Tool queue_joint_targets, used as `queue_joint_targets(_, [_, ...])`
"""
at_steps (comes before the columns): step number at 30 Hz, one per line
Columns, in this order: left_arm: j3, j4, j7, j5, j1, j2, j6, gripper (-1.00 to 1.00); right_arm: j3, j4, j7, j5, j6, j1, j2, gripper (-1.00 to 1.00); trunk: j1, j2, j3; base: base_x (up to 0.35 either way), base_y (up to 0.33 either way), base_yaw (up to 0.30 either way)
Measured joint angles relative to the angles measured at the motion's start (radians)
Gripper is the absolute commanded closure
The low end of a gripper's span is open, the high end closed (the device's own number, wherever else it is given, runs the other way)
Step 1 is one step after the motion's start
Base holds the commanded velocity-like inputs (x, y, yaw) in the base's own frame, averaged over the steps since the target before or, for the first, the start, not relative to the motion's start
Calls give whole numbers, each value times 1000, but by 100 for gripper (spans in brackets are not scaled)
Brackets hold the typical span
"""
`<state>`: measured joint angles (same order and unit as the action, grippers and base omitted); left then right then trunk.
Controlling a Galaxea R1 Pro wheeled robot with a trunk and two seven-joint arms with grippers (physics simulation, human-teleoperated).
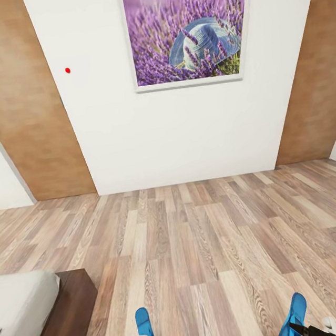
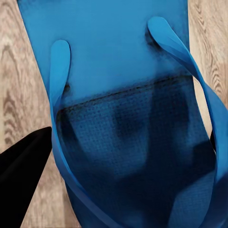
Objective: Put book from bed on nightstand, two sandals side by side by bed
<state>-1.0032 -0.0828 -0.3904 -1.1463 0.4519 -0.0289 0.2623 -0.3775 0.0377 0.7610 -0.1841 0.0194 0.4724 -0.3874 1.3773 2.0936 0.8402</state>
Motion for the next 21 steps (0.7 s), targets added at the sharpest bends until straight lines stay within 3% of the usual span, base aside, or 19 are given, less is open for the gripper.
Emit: queue_joint_targets(21, [0,0,1,0,0,-1,0,100,0,-1,0,0,0,0,1,100,0,0,0,304,-130,0])
